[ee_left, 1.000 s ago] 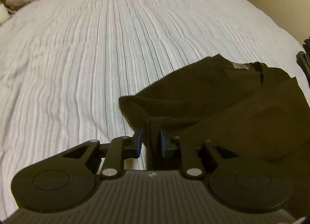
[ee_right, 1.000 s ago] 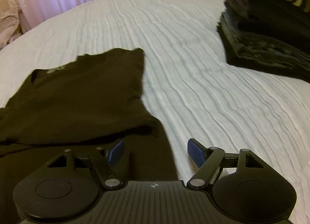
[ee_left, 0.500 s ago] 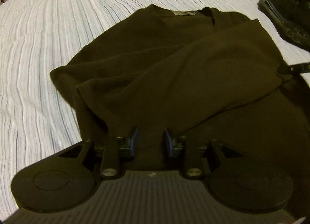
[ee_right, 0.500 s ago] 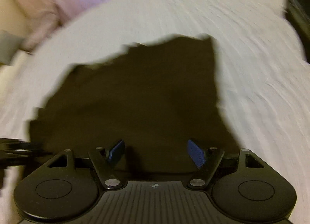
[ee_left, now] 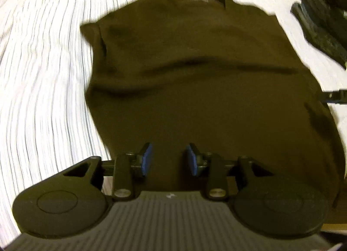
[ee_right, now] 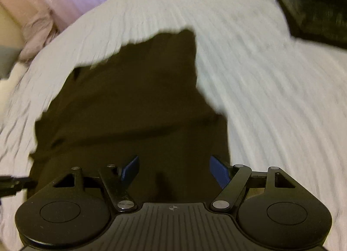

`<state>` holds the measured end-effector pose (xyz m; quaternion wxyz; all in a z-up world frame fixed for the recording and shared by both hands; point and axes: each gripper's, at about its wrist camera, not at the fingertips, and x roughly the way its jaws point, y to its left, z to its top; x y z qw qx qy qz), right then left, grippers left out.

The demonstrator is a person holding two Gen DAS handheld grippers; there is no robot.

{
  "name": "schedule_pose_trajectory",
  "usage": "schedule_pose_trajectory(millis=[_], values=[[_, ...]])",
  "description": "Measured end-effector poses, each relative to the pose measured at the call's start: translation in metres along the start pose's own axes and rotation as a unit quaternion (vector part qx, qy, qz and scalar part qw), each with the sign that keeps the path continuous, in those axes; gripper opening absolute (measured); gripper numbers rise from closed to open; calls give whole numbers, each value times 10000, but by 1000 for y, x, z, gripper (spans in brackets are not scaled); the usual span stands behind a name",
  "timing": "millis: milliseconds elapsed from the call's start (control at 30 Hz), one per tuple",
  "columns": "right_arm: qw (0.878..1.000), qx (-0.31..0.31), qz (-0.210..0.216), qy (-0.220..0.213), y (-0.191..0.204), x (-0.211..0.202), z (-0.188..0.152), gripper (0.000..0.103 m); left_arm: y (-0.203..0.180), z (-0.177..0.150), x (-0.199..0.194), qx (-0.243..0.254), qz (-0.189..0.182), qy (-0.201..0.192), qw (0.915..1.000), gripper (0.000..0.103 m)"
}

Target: Fold clothes

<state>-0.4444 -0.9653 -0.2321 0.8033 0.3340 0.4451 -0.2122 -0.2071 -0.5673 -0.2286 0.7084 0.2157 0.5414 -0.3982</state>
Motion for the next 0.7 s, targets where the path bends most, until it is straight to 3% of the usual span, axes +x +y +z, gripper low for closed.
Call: schedule_pose_trajectory(millis=[167, 367, 567, 700], values=[[9976, -425, 66, 546, -10, -9, -41, 75, -25, -54, -6, -293, 256, 481, 9981, 33], [9929, -585, 35, 1031, -16, -28, -57, 75, -40, -103, -22, -262, 423, 812, 9955, 34], [9964, -199, -243, 793, 0, -63, -85, 75, -33, -136, -60, -49, 267, 491, 9984, 38], [9981, 72, -356, 497, 19, -94, -117, 75, -28, -165, -79, 387, 256, 364, 9983, 39]])
